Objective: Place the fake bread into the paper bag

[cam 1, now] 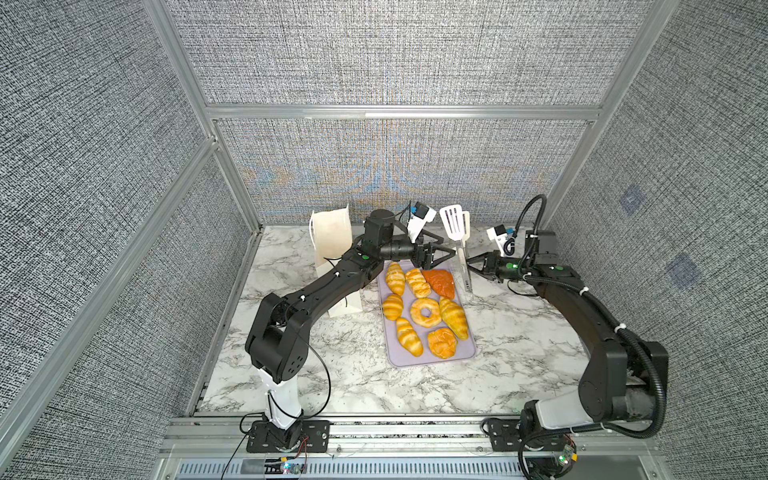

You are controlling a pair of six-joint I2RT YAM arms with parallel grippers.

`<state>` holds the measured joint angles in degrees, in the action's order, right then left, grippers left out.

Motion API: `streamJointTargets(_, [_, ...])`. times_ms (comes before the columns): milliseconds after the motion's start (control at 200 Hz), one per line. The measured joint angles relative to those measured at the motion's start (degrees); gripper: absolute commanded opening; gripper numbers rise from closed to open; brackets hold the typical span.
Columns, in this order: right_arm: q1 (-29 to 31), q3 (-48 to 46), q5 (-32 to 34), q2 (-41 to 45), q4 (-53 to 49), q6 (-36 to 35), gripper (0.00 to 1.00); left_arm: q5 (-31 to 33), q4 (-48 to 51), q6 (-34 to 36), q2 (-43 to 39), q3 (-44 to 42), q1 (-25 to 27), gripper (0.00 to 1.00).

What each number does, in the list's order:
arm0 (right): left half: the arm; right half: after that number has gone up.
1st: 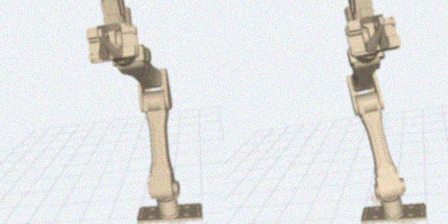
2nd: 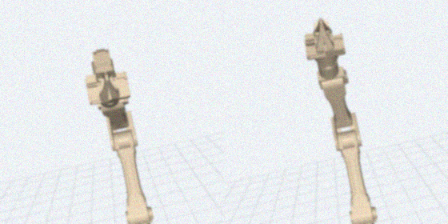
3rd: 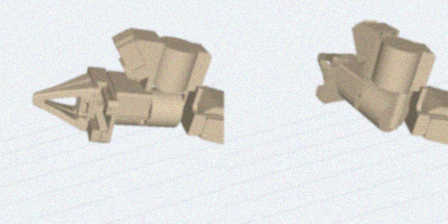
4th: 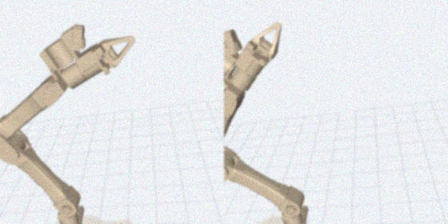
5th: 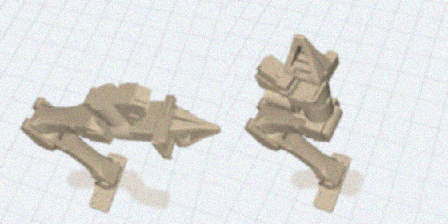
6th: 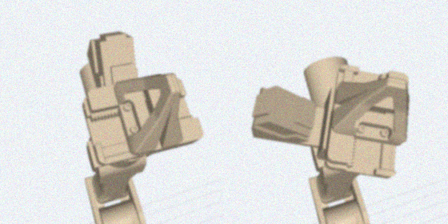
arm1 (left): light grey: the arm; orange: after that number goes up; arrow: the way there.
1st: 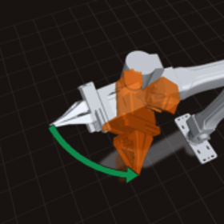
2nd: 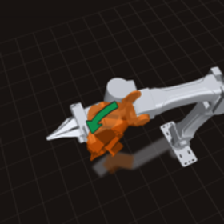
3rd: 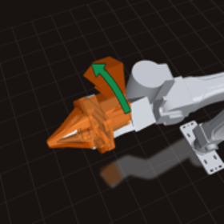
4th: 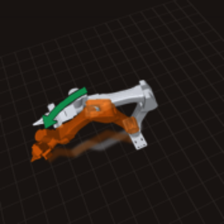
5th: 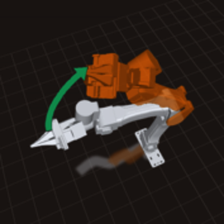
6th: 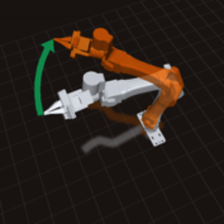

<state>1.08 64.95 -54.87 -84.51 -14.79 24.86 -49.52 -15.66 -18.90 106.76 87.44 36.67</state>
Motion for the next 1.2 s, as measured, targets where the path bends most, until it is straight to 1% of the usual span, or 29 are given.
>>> streamJointTargets(100, [0.5, 0.1, -0.4, -0.4, 0.0, -0.1, 0.06, -1.3, -0.1, -0.1, 1.1, 1.3, 0.0, 0.69])
streamJointTargets(225, [0.8, 0.2, -0.9, -0.9, 0.0, -0.2, 0.06, -2.2, -0.6, -0.2, 1.3, 1.6, 0.0, 0.65])
streamJointTargets(325, [1.2, 0.3, -1.3, -1.3, 0.0, -0.3, 0.06, -3.2, -0.7, -0.2, 1.6, 2.1, 0.0, 0.59])
streamJointTargets(560, [2.2, 1.4, -2.5, -2.0, 0.0, -0.9, 0.07, -4.9, -1.0, -0.8, 3.2, 3.5, 0.0, 0.48])
streamJointTargets(715, [2.3, 1.8, -2.5, -2.1, -0.1, -1.3, 0.07, -6.0, -1.8, -1.1, 3.4, 4.0, 0.0, 0.44])
streamJointTargets(800, [2.3, 1.8, -2.6, -2.2, -0.1, -1.6, 0.07, -6.1, -2.4, -1.6, 3.6, 4.0, 0.0, 0.36])
streamJointTargets(921, [2.3, 1.9, -2.8, -2.3, -0.4, -1.7, 0.08, -6.4, -2.6, -2.2, 4.0, 4.3, -0.1, 0.32])
streamJointTargets(1141, [2.4, 2.6, -3.2, -2.3, -1.0, -1.7, 0.09, -6.6, -3.1, -2.7, 4.4, 4.7, -0.1, 0.18])
streamJointTargets(1196, [2.4, 2.6, -3.6, -2.3, -1.1, -1.8, 0.1, -7.0, -3.2, -3.0, 4.5, 4.8, -0.1, 0.16])
